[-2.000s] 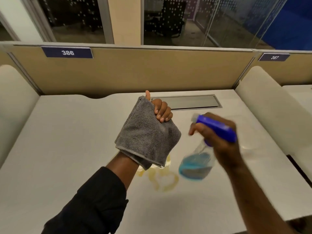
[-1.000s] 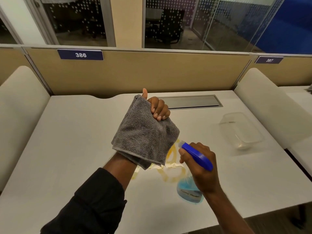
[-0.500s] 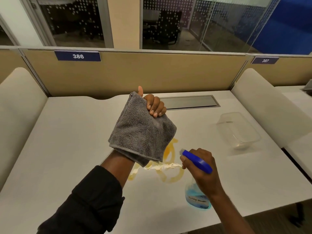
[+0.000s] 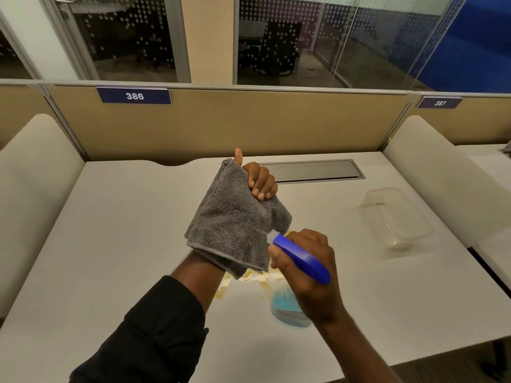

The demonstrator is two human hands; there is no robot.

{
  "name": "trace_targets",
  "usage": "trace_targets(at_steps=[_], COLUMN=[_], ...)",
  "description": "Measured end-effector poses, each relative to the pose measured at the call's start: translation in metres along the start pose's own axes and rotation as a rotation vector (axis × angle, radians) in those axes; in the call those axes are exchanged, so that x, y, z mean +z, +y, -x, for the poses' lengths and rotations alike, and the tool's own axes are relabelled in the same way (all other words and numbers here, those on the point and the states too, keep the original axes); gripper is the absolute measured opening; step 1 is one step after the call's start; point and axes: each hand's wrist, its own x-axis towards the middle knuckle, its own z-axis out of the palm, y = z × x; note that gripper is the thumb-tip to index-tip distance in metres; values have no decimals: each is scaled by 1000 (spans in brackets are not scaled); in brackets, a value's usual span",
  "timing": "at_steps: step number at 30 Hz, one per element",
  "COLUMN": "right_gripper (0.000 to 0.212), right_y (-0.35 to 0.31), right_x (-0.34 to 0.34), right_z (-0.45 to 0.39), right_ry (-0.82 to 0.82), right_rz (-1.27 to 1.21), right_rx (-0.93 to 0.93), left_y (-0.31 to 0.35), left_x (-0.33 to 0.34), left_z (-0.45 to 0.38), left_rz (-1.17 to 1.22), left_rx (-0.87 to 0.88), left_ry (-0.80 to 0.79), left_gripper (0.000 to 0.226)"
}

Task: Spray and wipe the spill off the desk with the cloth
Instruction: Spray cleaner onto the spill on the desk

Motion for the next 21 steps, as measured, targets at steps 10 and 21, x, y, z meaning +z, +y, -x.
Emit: trace_targets(at_steps=[10,21], right_gripper=[42,38], right_y=[0,44], right_x=[-5,-17], right_z=[-7,22], right_ry=[93,58], right_rz=[19,75], right_rx=[-11,64], left_y=[4,16], left_x=[-10,-18], left_z=[-1,-1], left_rz=[-54,-14], left_rx=[-8,8], left_ry=[-218,-141], left_gripper=[73,83])
